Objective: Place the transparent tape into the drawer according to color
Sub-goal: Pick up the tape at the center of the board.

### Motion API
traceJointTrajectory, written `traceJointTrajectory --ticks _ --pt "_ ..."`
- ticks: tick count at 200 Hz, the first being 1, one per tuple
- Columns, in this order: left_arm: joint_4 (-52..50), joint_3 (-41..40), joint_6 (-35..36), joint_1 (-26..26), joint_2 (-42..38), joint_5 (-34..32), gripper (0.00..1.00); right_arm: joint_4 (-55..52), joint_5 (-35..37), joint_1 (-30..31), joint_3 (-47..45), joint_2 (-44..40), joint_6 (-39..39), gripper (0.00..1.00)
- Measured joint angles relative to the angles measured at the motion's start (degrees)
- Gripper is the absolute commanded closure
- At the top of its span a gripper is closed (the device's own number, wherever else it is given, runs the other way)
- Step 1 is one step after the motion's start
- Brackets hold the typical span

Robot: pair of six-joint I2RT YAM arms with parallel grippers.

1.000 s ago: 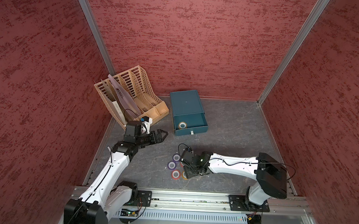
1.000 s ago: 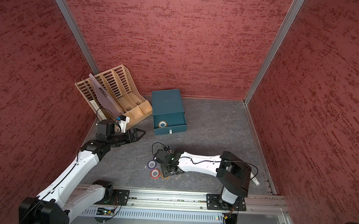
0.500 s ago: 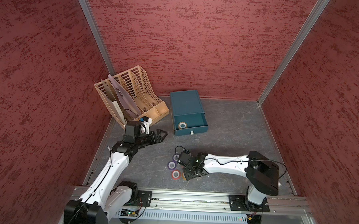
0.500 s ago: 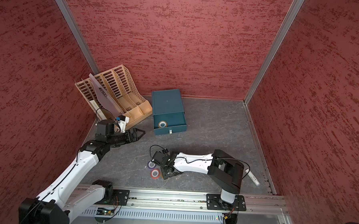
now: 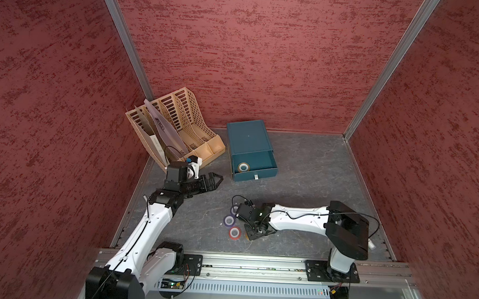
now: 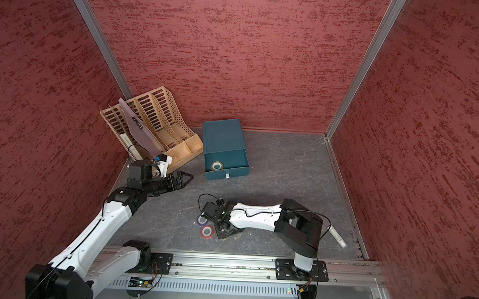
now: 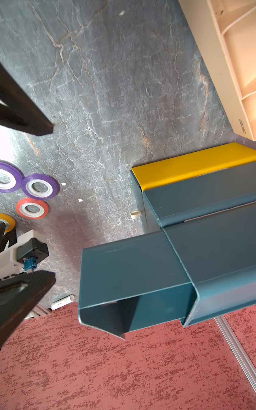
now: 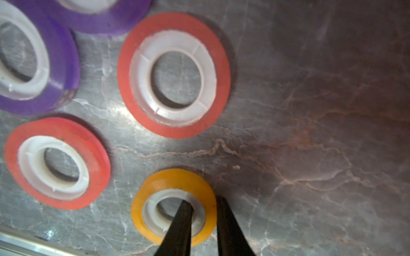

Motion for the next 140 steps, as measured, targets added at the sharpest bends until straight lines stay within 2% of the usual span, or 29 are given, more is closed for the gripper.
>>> traceJointTrajectory --ticks 49,102,140 --pt "-0.02 0.0 0.02 0.02 0.0 0.02 0.0 -0.68 0.13 0.0 0.52 0.24 0.22 1.0" --pt "-0.04 0.0 0.04 0.17 -1.4 0.02 0.0 -3.48 1.44 0.0 1.68 -0.59 0.37 1.0" --pt "-0.04 0.0 0.07 0.22 -1.55 0.02 0.0 -6.8 3.04 0.0 4.33 -6.25 0.39 1.0"
